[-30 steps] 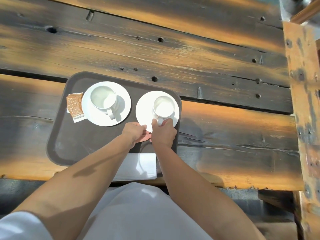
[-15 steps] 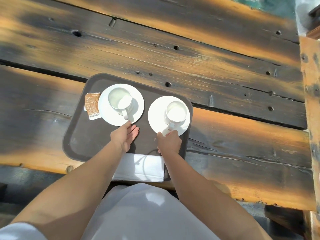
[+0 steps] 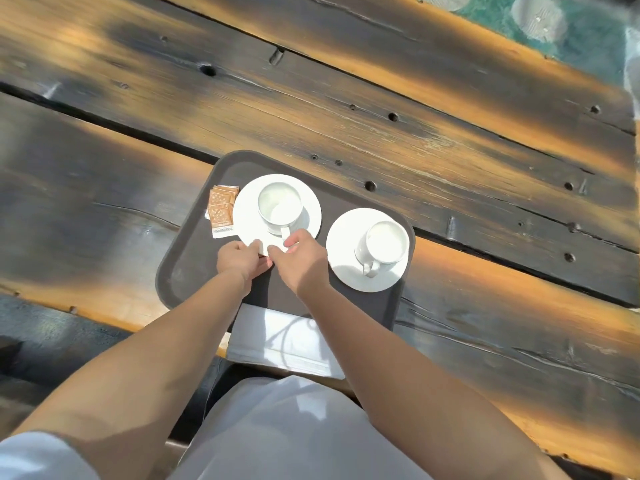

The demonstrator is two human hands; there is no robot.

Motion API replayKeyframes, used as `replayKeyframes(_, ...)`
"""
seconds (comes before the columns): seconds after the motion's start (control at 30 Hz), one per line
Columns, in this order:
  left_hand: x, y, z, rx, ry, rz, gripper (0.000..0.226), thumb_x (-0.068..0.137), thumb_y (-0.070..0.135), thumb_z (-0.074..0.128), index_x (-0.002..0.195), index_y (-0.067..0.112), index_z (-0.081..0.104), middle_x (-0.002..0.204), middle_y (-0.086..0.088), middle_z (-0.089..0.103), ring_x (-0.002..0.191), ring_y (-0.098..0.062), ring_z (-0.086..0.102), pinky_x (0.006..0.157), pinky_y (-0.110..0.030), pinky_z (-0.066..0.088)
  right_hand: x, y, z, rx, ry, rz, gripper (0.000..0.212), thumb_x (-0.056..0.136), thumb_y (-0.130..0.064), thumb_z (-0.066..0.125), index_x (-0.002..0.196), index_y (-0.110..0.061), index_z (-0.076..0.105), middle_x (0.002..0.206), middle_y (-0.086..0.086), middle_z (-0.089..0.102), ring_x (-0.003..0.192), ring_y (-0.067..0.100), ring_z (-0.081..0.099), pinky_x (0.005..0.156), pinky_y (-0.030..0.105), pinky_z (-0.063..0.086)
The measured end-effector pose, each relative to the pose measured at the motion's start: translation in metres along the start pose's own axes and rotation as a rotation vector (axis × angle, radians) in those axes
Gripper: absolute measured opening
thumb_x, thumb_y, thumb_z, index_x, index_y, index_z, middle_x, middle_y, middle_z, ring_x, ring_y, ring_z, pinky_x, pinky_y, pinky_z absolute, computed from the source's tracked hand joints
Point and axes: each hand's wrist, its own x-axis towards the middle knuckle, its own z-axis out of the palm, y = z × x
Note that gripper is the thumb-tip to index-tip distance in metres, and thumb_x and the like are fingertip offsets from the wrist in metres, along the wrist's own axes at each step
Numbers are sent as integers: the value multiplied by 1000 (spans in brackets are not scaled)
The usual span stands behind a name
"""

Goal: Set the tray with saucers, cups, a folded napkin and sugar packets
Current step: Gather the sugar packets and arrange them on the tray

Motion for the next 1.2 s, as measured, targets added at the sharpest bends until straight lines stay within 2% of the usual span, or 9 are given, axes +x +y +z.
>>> replayKeyframes(0.1, 2, 1, 1, 123, 32, 43, 32, 87, 10, 64, 68, 15, 39, 52, -7, 68, 55, -23, 73, 78, -43, 62, 3, -4, 1, -19, 145, 8, 33, 82, -37, 68, 92, -19, 42, 81, -1, 57, 82, 26, 62, 69, 31, 50)
replayKeyframes(0.27, 3, 1, 0, 197, 38, 72, 23, 89, 9, 66, 74, 12, 49, 61, -7, 72, 54, -22, 73, 73, -41, 63, 9, -1, 0, 10, 32, 33, 26, 90, -31, 62, 104, -10, 57, 87, 0, 60, 89, 24, 61, 74, 25, 42)
replayKeyframes(0.4, 3, -1, -1, 219, 55, 72, 25, 85, 8, 68, 69, 12, 49, 73, -14, 74, 63, -27, 74, 76, -44, 62, 8, 3, 1, 44, 1, 44, 26, 92, -31, 58, 94, -5, 62, 74, -2, 57, 80, 23, 57, 69, 24, 39)
replayKeyframes(0.53, 0, -10, 0, 213, 59, 82, 31, 82, 7, 68, 64, 15, 44, 67, -14, 73, 64, -27, 75, 78, -46, 61, 3, 7, 0, 64, -6, 52, 33, 92, -33, 58, 73, -7, 52, 57, -6, 49, 63, 18, 46, 59, 24, 36)
replayKeyframes(0.67, 0, -10, 0, 192, 56, 71, 32, 82, 6, 68, 63, 14, 44, 75, -18, 74, 67, -29, 75, 79, -46, 61, 0, 10, -4, 80, -23, 57, 37, 93, -37, 58, 66, -14, 47, 55, -8, 47, 55, 9, 44, 54, 15, 34)
replayKeyframes(0.77, 3, -6, 0, 246, 57, 72, 31, 82, 6, 69, 63, 14, 46, 79, -17, 74, 73, -30, 75, 79, -46, 61, 0, 9, -8, 71, -38, 47, 40, 94, -37, 56, 72, -4, 48, 58, -3, 46, 57, 16, 43, 60, 25, 39)
replayKeyframes(0.9, 3, -1, 4, 288, 46, 72, 34, 85, 6, 70, 65, 15, 43, 77, -16, 75, 62, -27, 74, 74, -41, 63, 1, 6, -12, 64, -51, 49, 45, 94, -38, 54, 81, 5, 53, 66, 8, 53, 64, 24, 51, 74, 38, 52)
replayKeyframes(1.07, 3, 0, 6, 303, 46, 81, 36, 84, 6, 70, 66, 16, 41, 77, -17, 73, 67, -29, 75, 76, -44, 62, 3, 7, -12, 68, -59, 44, 43, 94, -39, 55, 93, 3, 63, 90, 20, 70, 84, 37, 67, 77, 37, 55)
replayKeyframes(1.2, 1, 0, 4, 297, 43, 75, 36, 86, 6, 70, 67, 16, 41, 74, -16, 73, 62, -29, 74, 75, -43, 62, 3, 5, -8, 67, -75, 29, 42, 93, -38, 55, 85, 2, 64, 87, 18, 71, 84, 37, 68, 80, 37, 54)
